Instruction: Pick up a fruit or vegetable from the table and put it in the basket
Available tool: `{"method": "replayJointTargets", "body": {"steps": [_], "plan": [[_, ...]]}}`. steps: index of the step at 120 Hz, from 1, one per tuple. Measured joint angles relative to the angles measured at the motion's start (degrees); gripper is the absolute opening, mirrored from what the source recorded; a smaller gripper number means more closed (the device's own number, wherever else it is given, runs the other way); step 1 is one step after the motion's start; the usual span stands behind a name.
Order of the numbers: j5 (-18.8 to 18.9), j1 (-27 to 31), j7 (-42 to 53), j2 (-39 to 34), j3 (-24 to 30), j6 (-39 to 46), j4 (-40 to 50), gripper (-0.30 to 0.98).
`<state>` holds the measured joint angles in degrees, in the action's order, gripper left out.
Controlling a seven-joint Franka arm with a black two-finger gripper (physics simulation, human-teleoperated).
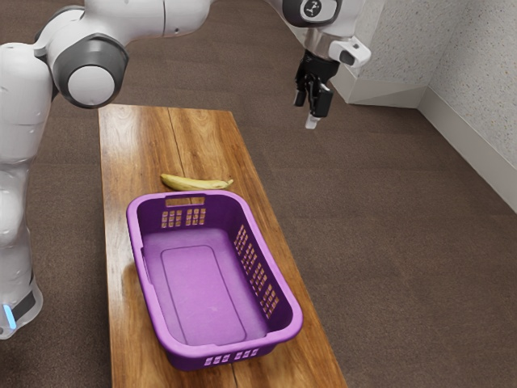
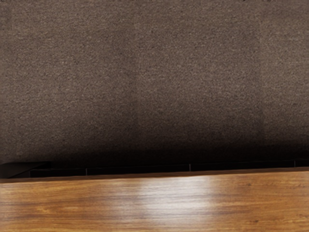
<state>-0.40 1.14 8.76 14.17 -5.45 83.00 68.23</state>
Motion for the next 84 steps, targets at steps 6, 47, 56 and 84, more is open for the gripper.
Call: {"method": "replayJointTargets", "body": {"steps": [6,47,56,84], "plan": [[0.00,0.00,0.14,-0.03,0.00,0.11,0.00,0.69],[-0.96,0.02,0.81,0.01,-0.84,0.42,0.06,0.69],[-1.25,0.01,0.73,0.02,-0.88,0.41,0.05,0.69],[-1.13,0.02,0.06,-0.22,-0.86,0.41,0.06,0.69]]}}
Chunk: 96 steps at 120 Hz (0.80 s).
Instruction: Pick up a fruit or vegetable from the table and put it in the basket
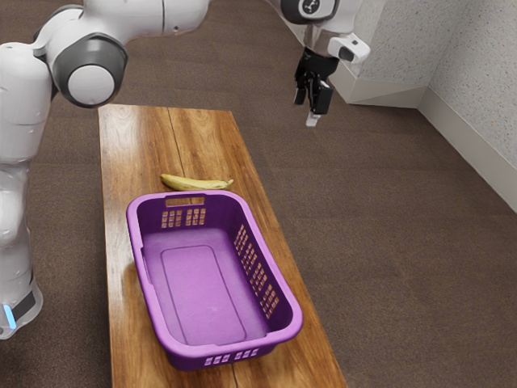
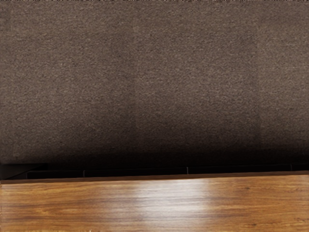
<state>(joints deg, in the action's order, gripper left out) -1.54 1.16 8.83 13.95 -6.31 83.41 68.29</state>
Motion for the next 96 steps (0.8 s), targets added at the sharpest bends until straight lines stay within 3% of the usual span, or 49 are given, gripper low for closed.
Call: {"method": "replayJointTargets", "body": {"steps": [12,29,40,50,76,96], "plan": [[0.52,-0.27,-0.72,-3.30,0.41,-0.14,1.67,0.69],[3.48,0.14,-2.15,-9.03,8.83,-0.12,5.33,0.69],[6.38,-0.54,-3.83,-7.71,16.53,0.18,5.64,0.69],[8.68,-1.77,-5.47,-4.26,19.43,1.02,6.27,0.68],[10.52,-0.20,-8.38,-2.51,18.54,12.58,19.90,0.69],[6.63,0.12,-8.43,-9.11,10.91,21.46,33.17,0.69]]}}
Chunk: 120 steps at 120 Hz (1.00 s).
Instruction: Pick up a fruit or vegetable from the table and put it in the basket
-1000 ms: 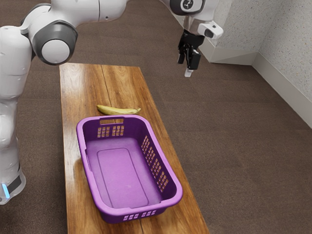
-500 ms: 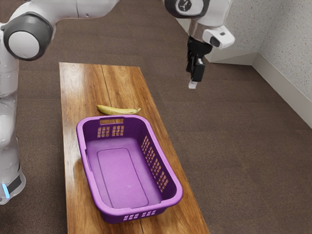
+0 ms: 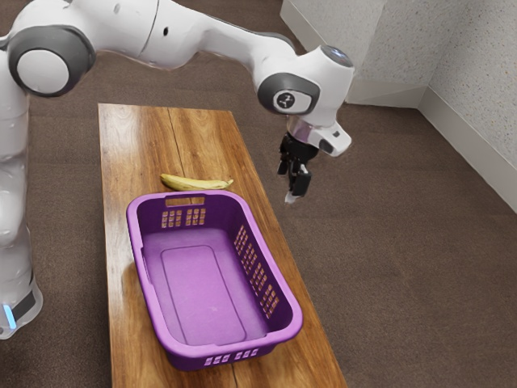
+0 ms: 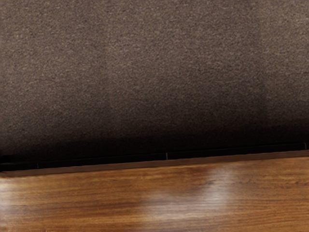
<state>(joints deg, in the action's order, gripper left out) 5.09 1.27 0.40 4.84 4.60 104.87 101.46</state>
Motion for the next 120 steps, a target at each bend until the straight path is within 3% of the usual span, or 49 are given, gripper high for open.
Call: {"method": "replayJointTargets", "body": {"steps": [14,27,49,82,120], "plan": [[-1.76,0.66,0.70,-1.93,-3.10,2.55,1.67,0.69],[-2.40,1.09,1.29,-5.56,-5.21,4.79,8.52,0.69],[-2.69,0.18,1.88,-11.85,-6.55,8.29,17.72,0.69],[-2.40,-0.11,2.46,-17.38,-9.90,10.03,23.95,0.69],[-2.04,-0.11,2.50,-22.91,-9.78,10.75,33.02,0.68]]}}
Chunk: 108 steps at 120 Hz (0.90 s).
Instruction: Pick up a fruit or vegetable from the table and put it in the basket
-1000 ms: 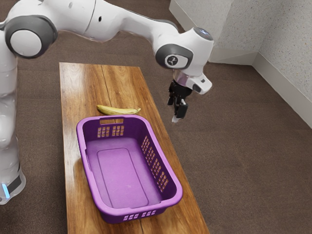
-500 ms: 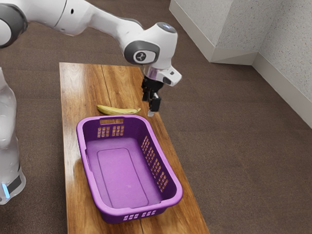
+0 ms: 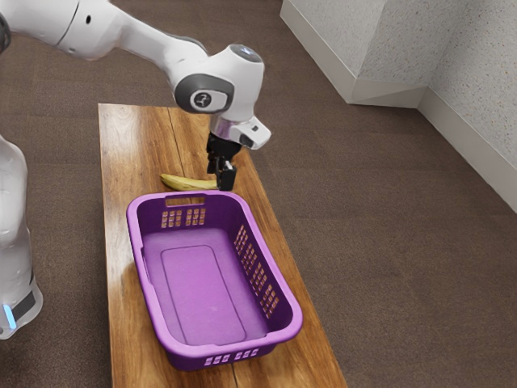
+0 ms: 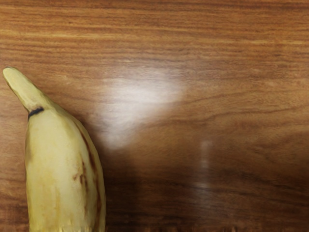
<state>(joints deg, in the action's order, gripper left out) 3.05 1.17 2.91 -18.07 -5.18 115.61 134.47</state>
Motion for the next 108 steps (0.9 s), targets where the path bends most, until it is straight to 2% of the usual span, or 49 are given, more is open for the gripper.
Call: {"method": "replayJointTargets", "body": {"steps": [43,59,71,108], "plan": [[0.81,0.08,-3.25,-8.36,-0.23,-0.96,6.88,0.66],[3.14,-0.01,-2.32,-10.89,-5.67,-2.65,7.99,0.68],[4.87,-0.06,-1.52,-11.03,-7.78,-3.49,7.96,0.68],[7.04,-0.19,0.25,-6.69,-8.01,-3.04,6.73,0.69]]}}
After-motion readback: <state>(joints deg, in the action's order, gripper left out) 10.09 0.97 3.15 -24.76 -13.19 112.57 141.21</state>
